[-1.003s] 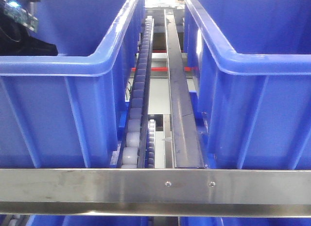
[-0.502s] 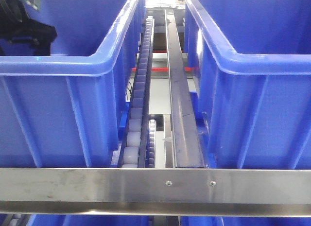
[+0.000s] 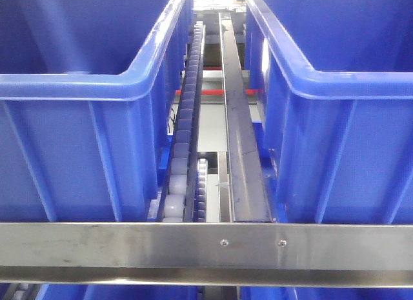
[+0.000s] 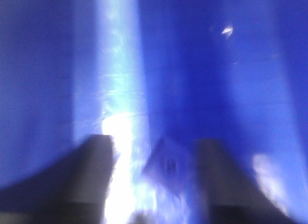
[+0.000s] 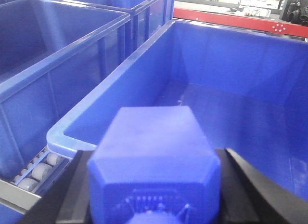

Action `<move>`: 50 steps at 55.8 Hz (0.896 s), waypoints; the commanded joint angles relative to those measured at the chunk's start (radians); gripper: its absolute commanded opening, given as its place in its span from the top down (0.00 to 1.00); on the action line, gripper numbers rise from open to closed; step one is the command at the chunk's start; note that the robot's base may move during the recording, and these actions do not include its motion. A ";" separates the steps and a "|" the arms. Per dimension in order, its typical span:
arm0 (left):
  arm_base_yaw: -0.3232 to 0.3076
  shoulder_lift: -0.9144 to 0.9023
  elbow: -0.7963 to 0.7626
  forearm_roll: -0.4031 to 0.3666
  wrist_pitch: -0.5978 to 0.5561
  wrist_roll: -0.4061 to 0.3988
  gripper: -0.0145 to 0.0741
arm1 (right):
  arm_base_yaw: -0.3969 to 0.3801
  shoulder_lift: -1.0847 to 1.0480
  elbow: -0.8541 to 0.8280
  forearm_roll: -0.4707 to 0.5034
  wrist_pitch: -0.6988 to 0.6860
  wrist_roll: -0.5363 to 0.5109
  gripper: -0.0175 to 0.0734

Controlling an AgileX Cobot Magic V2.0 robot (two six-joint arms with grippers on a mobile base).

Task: Pick and sort blue part to right shelf
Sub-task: 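Lower the left gripper into the bin below it and open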

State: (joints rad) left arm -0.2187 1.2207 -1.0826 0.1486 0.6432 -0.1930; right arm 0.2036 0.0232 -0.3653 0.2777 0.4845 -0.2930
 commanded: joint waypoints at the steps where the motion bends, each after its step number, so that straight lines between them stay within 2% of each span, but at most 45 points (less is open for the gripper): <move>1: -0.001 -0.132 0.056 0.012 -0.114 0.000 0.57 | -0.003 0.015 -0.026 0.013 -0.089 -0.001 0.50; 10: -0.001 -0.344 0.242 0.046 -0.194 0.000 0.64 | -0.003 0.015 -0.026 0.013 -0.089 -0.001 0.50; 28: -0.001 -0.740 0.518 0.068 -0.266 0.000 0.69 | -0.003 0.015 -0.026 0.013 -0.089 -0.001 0.50; 38: -0.001 -0.925 0.572 0.059 -0.264 0.000 0.69 | -0.003 0.015 -0.026 0.013 -0.098 -0.001 0.50; 50: -0.001 -0.975 0.577 0.063 -0.266 0.000 0.69 | -0.003 0.015 -0.026 0.013 -0.110 -0.001 0.50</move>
State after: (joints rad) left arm -0.2187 0.2378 -0.4814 0.2056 0.4695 -0.1930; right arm 0.2036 0.0232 -0.3653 0.2777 0.4845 -0.2930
